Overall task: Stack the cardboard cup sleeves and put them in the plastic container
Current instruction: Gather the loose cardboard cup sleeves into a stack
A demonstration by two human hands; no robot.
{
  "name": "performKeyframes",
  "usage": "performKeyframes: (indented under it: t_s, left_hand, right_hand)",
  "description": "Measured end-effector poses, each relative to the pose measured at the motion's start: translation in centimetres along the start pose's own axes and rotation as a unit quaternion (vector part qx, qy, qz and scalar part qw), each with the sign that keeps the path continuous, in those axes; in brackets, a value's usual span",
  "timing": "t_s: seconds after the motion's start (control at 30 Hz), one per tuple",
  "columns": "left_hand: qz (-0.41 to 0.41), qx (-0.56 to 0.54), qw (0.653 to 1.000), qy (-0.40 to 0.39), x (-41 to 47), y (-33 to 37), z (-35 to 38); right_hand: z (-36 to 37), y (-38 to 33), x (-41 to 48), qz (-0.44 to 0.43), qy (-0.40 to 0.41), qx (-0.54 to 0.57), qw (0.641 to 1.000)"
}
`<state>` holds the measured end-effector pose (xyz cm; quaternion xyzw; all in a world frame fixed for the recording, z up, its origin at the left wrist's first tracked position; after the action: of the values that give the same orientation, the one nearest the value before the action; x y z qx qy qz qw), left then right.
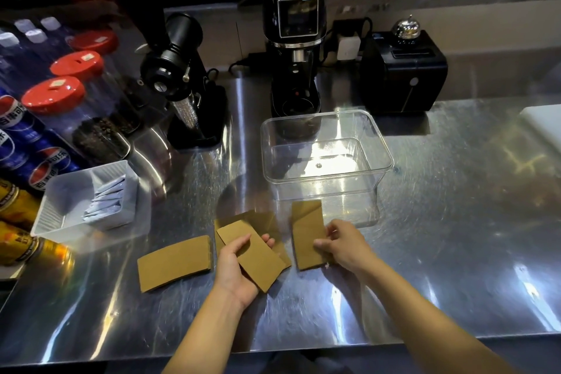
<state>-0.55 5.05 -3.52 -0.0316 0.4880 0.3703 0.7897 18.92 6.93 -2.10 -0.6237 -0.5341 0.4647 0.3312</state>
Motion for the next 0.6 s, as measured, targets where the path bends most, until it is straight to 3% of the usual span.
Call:
performKeyframes:
  t_s: [0.13, 0.23, 0.4, 0.6]
  left_hand:
    - [-0.004, -0.015, 0.998, -0.066, -0.4, 0.0, 1.1]
    - [-0.008, 0.002, 0.995, -0.102, -0.6, -0.4, 2.2]
    - [-0.041, 0.040, 0.990, -0.125, -1.3, -1.3, 3.6]
    - [-0.026, 0.052, 0.989, -0.134, -2.0, -1.0, 3.4]
  right_hand:
    - [-0.2, -1.8, -0.5, -0.042, 0.003, 0.151, 0.988]
    - [1.2, -3.4, -1.1, -0.068, -0.040, 0.181, 0.980]
    - [4.8, -4.8, -1.4, -0.106, -0.116, 0.102, 0.982]
    - [4.8, -5.5, -0.8, -0.157, -0.096, -0.032, 0.982]
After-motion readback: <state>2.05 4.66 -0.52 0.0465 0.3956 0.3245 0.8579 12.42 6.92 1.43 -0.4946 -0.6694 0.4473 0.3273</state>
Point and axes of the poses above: each hand's wrist, its own x-axis towards the middle knuckle, its own z-axis out of the palm, y = z × x, the point moved 8 cm from there along x, towards the middle knuckle, and after that the axes turned 15 degrees about -z, right-handed, at the moved point
